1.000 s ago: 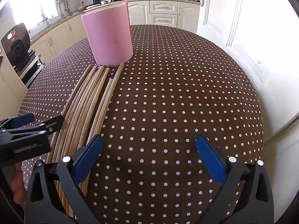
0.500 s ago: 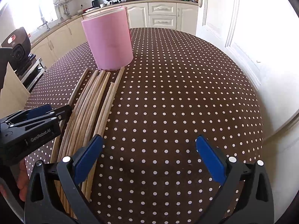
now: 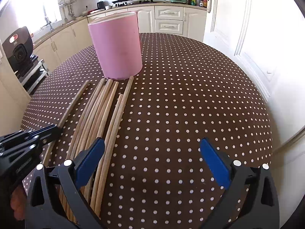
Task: Organize utensils
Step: 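Close the left tool on one chopstick while the right tool grasps another chopstick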
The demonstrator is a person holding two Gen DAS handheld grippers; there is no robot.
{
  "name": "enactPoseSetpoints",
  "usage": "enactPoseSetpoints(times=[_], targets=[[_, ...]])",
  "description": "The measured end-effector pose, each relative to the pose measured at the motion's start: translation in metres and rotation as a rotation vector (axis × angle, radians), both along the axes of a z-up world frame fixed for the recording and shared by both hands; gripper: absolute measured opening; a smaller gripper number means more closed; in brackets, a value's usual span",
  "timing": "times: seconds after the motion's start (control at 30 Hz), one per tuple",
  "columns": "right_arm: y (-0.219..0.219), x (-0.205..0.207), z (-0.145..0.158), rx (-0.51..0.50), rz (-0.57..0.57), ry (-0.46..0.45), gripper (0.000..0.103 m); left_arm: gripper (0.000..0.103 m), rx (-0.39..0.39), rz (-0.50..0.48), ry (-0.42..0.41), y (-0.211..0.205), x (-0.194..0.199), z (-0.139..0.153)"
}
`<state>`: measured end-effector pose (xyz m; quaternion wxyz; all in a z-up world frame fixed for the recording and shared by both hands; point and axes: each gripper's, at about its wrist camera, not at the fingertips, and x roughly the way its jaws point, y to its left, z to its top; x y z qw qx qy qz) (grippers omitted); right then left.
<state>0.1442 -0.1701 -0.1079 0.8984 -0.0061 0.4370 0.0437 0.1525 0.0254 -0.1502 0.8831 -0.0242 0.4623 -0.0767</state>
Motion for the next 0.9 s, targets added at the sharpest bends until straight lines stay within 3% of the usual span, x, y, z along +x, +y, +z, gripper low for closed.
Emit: enactPoseSetpoints(times=[0.63,0.77,0.9], targets=[[0.009,0.017,-0.007,-0.029,-0.013,-0.005,0.094,0.008,0.024,0.070,0.006,-0.001,0.041,-0.001],[0.018,0.023,-0.008,-0.039,0.026,0.001,0.076,0.008,-0.046,0.127,-0.002,0.009,0.053,-0.002],[0.025,0.030,-0.007,-0.037,0.058,0.000,0.062,0.008,-0.057,0.127,-0.024,0.015,0.066,-0.004]])
